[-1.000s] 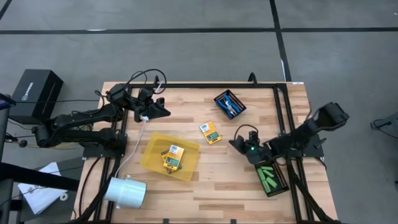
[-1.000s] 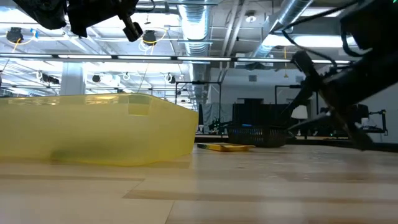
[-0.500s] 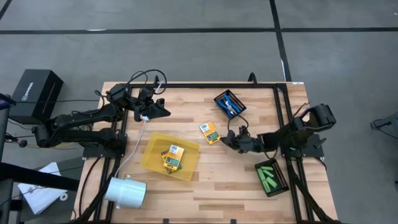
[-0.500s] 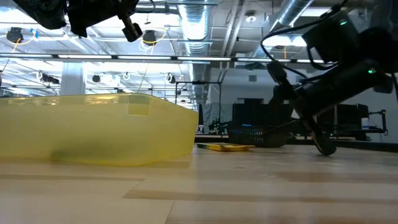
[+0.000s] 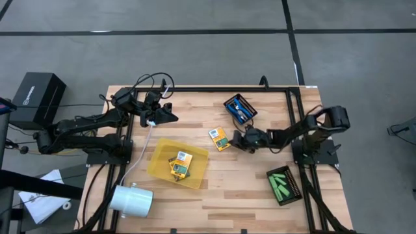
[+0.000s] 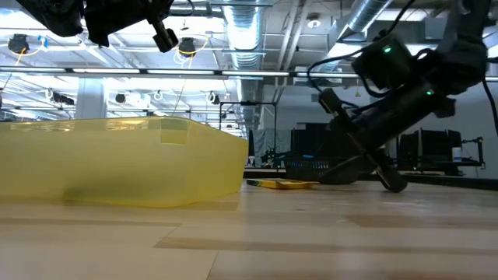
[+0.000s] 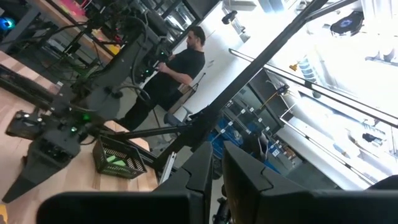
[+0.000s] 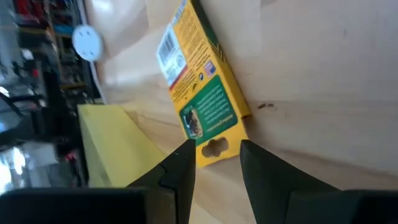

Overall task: Pick & Place School Supplies
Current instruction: Put the pack of crayon into the yellow bin

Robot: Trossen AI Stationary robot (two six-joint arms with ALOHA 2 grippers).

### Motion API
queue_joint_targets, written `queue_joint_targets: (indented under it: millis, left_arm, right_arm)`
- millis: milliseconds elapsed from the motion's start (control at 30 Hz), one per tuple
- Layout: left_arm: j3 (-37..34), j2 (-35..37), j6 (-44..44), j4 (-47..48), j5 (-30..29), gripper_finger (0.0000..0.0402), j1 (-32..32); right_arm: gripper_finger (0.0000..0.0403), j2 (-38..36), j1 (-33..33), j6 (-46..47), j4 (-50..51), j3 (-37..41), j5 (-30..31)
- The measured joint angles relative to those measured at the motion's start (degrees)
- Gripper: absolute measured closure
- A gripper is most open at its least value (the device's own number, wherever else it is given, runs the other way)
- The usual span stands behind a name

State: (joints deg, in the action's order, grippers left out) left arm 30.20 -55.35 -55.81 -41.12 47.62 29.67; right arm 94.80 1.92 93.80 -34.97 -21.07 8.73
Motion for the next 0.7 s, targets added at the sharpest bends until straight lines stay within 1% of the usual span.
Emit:
queue_joint_targets:
  millis: [133,200,300,367,500,700]
  left_arm:
    - [0.00,0.02,0.02,0.00,0.02,0.0372,0.00]
    - [0.00,0.01,0.04,0.00,0.10,0.0372,-0.01]
    - [0.00,0.01,0.04,0.00,0.21,0.0372,0.00]
    - [0.00,0.00,0.16,0.00,0.31,0.0372,0.00]
    - [0.00,0.02,1.41,0.01,0.33,0.0372,0.00]
    - [0.00,0.02,1.55,0.00,0.31,0.0372,0.00]
  right_arm:
    - [0.0285,-0.34,3.44,-5.28,5.76,-2.13,-6.08]
    - [0.0285,-1.32,5.44,-8.35,10.56,-2.80,-9.06]
    - [0.0285,-4.01,8.26,-13.18,16.64,-3.71,-12.07]
    - [0.0285,-5.65,9.91,-14.91,18.76,-3.55,-14.04]
    - [0.0285,-7.47,11.05,-15.81,19.97,-3.40,-14.24]
    - [0.0285,-5.42,9.82,-15.12,17.46,-3.47,-14.87]
